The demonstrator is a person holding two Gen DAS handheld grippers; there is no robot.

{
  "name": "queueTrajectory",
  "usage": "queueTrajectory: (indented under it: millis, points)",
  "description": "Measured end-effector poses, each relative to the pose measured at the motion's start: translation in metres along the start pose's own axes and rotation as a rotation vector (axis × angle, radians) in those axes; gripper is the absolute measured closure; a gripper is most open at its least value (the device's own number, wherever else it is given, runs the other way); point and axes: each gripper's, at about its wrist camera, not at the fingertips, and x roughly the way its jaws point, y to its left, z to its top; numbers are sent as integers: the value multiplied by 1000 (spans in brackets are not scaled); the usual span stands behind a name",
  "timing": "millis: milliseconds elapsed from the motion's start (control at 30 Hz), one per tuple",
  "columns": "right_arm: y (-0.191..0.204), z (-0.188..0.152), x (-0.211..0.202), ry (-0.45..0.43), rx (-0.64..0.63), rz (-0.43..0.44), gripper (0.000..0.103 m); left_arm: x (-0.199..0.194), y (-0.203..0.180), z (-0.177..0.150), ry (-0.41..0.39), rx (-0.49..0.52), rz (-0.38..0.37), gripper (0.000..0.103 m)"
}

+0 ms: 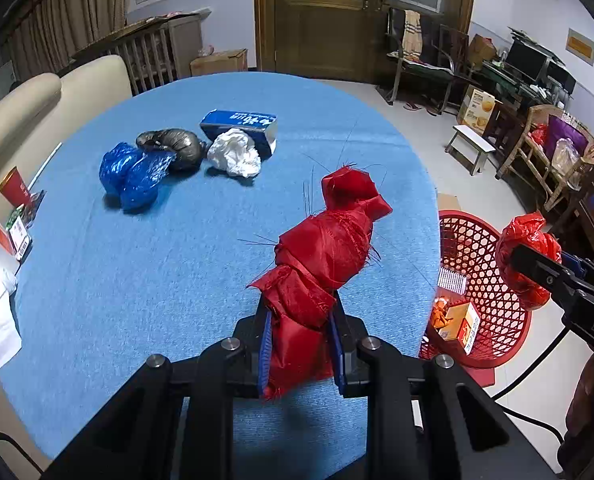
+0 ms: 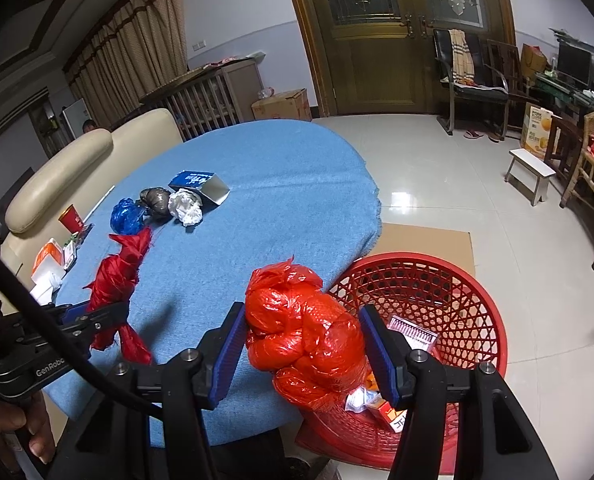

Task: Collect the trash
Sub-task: 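Carry both red bags over the red wastebasket and release them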

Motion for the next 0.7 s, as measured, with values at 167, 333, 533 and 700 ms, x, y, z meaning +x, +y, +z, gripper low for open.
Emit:
queueTrajectory:
  millis: [167,333,533,700]
  points:
    - [-14,-5,0,5,21,-24,43,9,-11,1,17,23,-10,77]
    - [-34,-14,1,22,56,-48,43,15,-32,3,28,72,-32,77]
    - [-62,-18,-1,25,100,-87,43,19,-61,10,32,141,-68,77]
    - [-84,-21,1,37,126,-117,43,25,-88,18,33,195,-98,77]
